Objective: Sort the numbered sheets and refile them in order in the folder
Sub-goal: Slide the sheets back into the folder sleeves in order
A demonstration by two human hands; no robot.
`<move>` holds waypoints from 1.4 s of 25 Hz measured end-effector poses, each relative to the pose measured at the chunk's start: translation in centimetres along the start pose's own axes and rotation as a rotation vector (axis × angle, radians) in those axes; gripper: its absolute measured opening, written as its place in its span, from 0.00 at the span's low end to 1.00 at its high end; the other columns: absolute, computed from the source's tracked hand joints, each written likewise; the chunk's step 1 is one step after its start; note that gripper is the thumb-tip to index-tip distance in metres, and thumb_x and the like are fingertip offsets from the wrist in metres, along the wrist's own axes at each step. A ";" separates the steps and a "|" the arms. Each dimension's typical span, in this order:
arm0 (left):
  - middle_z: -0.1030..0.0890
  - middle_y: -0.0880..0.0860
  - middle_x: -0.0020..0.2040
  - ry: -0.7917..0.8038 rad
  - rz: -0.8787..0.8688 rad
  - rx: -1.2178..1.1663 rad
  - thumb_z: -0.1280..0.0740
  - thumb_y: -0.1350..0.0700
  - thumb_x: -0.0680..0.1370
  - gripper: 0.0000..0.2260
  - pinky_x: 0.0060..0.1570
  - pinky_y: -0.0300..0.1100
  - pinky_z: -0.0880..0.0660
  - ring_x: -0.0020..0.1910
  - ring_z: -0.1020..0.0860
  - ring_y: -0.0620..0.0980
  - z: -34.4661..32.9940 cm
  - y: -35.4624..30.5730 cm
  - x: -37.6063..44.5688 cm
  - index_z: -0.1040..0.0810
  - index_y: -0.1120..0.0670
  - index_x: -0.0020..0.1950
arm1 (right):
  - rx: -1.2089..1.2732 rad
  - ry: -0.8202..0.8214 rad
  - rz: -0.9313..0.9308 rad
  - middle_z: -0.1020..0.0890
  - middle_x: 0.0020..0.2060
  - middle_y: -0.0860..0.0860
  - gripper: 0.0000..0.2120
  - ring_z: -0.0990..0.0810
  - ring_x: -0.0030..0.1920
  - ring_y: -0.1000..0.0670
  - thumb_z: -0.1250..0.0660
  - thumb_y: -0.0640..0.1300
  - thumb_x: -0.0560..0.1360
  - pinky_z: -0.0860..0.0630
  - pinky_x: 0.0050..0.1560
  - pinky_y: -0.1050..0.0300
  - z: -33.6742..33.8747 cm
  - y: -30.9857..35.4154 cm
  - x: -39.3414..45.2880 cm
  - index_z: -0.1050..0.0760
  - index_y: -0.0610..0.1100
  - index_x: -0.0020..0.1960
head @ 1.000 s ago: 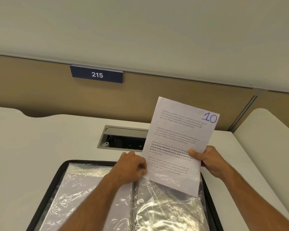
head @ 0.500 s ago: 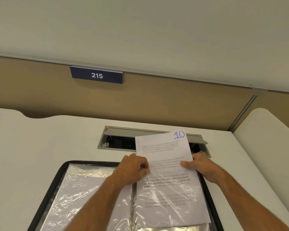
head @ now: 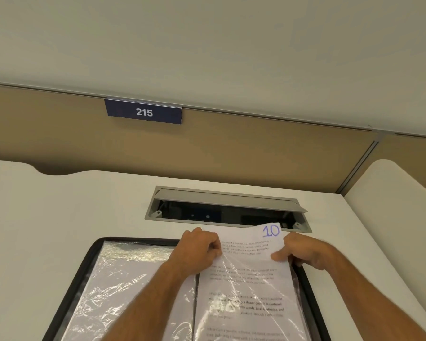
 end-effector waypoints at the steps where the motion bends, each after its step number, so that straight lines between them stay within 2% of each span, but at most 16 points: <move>1: 0.19 0.46 0.58 0.000 -0.005 0.003 0.34 0.47 0.81 0.09 0.67 0.46 0.30 0.52 0.28 0.43 0.0 -0.1 0.0 0.19 0.48 0.59 | 0.011 -0.016 0.008 0.13 0.48 0.52 0.13 0.15 0.53 0.46 0.26 0.45 0.74 0.21 0.61 0.47 0.1 0.0 0.0 0.20 0.46 0.57; 4: 0.19 0.46 0.57 -0.011 -0.012 0.009 0.34 0.48 0.81 0.09 0.67 0.47 0.30 0.51 0.29 0.42 0.0 -0.2 -0.2 0.20 0.48 0.58 | 0.192 -0.183 0.128 0.13 0.47 0.50 0.09 0.15 0.52 0.43 0.29 0.48 0.78 0.23 0.56 0.47 -0.6 0.6 0.0 0.18 0.45 0.54; 6: 0.19 0.46 0.57 -0.007 -0.002 0.012 0.34 0.48 0.81 0.08 0.68 0.47 0.31 0.51 0.29 0.42 -0.1 -0.2 -0.2 0.19 0.48 0.58 | 0.089 -0.204 0.087 0.14 0.48 0.48 0.09 0.15 0.50 0.45 0.28 0.48 0.77 0.20 0.56 0.48 -0.6 0.7 0.1 0.20 0.44 0.52; 9: 0.19 0.47 0.56 -0.004 0.003 0.012 0.34 0.49 0.81 0.08 0.68 0.48 0.31 0.51 0.29 0.42 -0.1 -0.4 -0.2 0.19 0.48 0.57 | -0.138 -0.101 -0.007 0.15 0.50 0.47 0.13 0.16 0.50 0.46 0.24 0.48 0.73 0.18 0.52 0.55 -0.3 0.6 -0.4 0.21 0.44 0.53; 11: 0.19 0.47 0.56 -0.009 0.011 0.015 0.34 0.48 0.81 0.08 0.68 0.48 0.31 0.51 0.29 0.43 0.0 -0.5 -0.3 0.19 0.48 0.58 | -0.090 -0.160 0.079 0.16 0.50 0.49 0.12 0.16 0.49 0.48 0.24 0.47 0.73 0.18 0.47 0.58 -0.4 1.3 -0.6 0.20 0.46 0.53; 13: 0.19 0.47 0.57 -0.012 0.016 0.010 0.34 0.48 0.82 0.09 0.68 0.48 0.32 0.51 0.29 0.43 -0.1 -0.5 -0.4 0.19 0.48 0.58 | -0.033 -0.262 0.195 0.16 0.50 0.49 0.04 0.17 0.48 0.49 0.26 0.43 0.75 0.19 0.44 0.60 -0.8 1.9 -0.7 0.17 0.47 0.49; 14: 0.19 0.47 0.57 -0.015 0.016 0.011 0.35 0.48 0.82 0.09 0.68 0.48 0.32 0.51 0.29 0.43 -0.1 -0.5 -0.4 0.20 0.49 0.58 | -0.060 -0.249 0.218 0.16 0.47 0.50 0.02 0.17 0.47 0.50 0.27 0.40 0.75 0.19 0.45 0.59 -0.9 2.3 -0.8 0.16 0.46 0.46; 17: 0.20 0.48 0.57 -0.018 0.015 0.022 0.35 0.48 0.82 0.09 0.67 0.48 0.32 0.52 0.30 0.43 0.0 -0.6 -0.6 0.20 0.49 0.58 | -0.244 -0.063 0.166 0.14 0.42 0.52 0.10 0.18 0.48 0.51 0.30 0.34 0.75 0.19 0.48 0.60 -1.5 2.6 -1.3 0.13 0.46 0.44; 20: 0.21 0.48 0.57 -0.019 0.026 0.029 0.35 0.48 0.82 0.08 0.67 0.47 0.32 0.51 0.31 0.44 -0.2 -0.5 -0.5 0.21 0.48 0.58 | -0.293 -0.018 0.191 0.14 0.48 0.50 0.09 0.17 0.50 0.51 0.30 0.34 0.75 0.19 0.53 0.59 -1.9 3.1 -1.5 0.14 0.47 0.47; 22: 0.21 0.47 0.58 -0.027 0.039 0.034 0.36 0.47 0.82 0.08 0.68 0.47 0.34 0.52 0.31 0.44 -0.4 -0.5 -0.5 0.21 0.48 0.58 | -0.297 -0.025 0.219 0.13 0.47 0.49 0.10 0.15 0.50 0.49 0.28 0.34 0.74 0.18 0.55 0.55 -2.3 3.3 -1.6 0.14 0.48 0.46; 24: 0.20 0.47 0.58 -0.041 0.044 0.045 0.37 0.47 0.82 0.08 0.67 0.47 0.36 0.55 0.29 0.45 -0.6 -0.5 -0.5 0.22 0.47 0.57 | -0.433 0.025 0.189 0.13 0.46 0.49 0.14 0.16 0.50 0.48 0.31 0.33 0.74 0.18 0.55 0.53 -2.8 3.3 -1.5 0.13 0.50 0.45; 26: 0.20 0.47 0.58 -0.048 0.059 0.068 0.37 0.47 0.83 0.08 0.68 0.47 0.36 0.57 0.28 0.46 -0.9 -0.5 -0.5 0.22 0.47 0.58 | -0.547 0.060 0.159 0.15 0.49 0.51 0.16 0.18 0.52 0.50 0.35 0.33 0.75 0.18 0.54 0.56 -3.1 3.3 -1.7 0.13 0.50 0.48; 31: 0.20 0.46 0.58 -0.064 0.086 0.090 0.38 0.45 0.82 0.08 0.68 0.47 0.37 0.58 0.28 0.45 -1.4 -0.4 -0.6 0.22 0.46 0.57 | -0.603 -0.027 0.181 0.18 0.49 0.54 0.11 0.19 0.52 0.50 0.34 0.37 0.77 0.21 0.48 0.64 -3.4 3.1 -2.0 0.15 0.48 0.52; 33: 0.20 0.46 0.58 -0.065 0.091 0.096 0.38 0.45 0.82 0.09 0.68 0.47 0.36 0.58 0.28 0.45 -1.6 -0.5 -0.6 0.22 0.46 0.57 | -0.635 -0.038 0.154 0.17 0.46 0.52 0.10 0.19 0.51 0.49 0.34 0.38 0.76 0.22 0.46 0.63 -3.7 2.7 -1.8 0.14 0.45 0.49; 35: 0.20 0.45 0.59 -0.077 0.097 0.082 0.37 0.45 0.82 0.09 0.69 0.47 0.36 0.58 0.28 0.45 -1.6 -0.6 -0.9 0.22 0.45 0.58 | -0.670 -0.064 0.137 0.19 0.42 0.51 0.06 0.20 0.50 0.48 0.33 0.40 0.75 0.23 0.49 0.58 -3.9 2.7 -1.6 0.17 0.44 0.44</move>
Point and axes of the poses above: each hand's wrist, its own x-axis towards the middle knuckle, its own z-axis out of the back of the hand, y = z × x, the point moved 2 cm from there along x, towards the middle knuckle
